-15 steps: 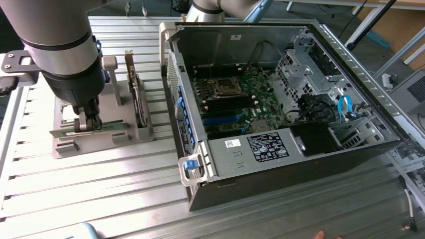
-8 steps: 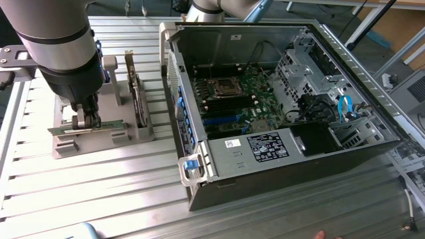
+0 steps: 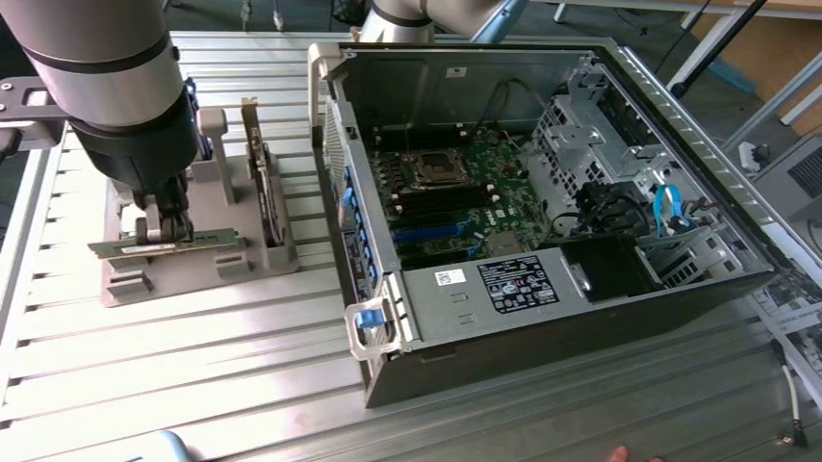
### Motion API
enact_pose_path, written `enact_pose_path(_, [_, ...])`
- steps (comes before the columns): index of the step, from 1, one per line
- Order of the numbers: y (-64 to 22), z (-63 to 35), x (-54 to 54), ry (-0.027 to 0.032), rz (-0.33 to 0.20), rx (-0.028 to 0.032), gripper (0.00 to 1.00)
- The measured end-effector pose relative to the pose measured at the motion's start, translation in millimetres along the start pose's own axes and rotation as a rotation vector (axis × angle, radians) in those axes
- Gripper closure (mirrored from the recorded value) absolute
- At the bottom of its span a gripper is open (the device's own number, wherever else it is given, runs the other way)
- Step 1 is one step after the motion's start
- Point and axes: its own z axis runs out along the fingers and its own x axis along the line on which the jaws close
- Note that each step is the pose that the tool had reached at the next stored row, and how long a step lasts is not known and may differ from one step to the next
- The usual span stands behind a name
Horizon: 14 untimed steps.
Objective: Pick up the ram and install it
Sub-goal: 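Pick up the ram and move it above insertion slot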
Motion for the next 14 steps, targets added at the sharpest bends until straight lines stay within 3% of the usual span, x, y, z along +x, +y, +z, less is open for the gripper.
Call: enact_pose_path(14, [0.3, -12.2, -0.2, -0.0001, 0.003, 0.0001, 0.88])
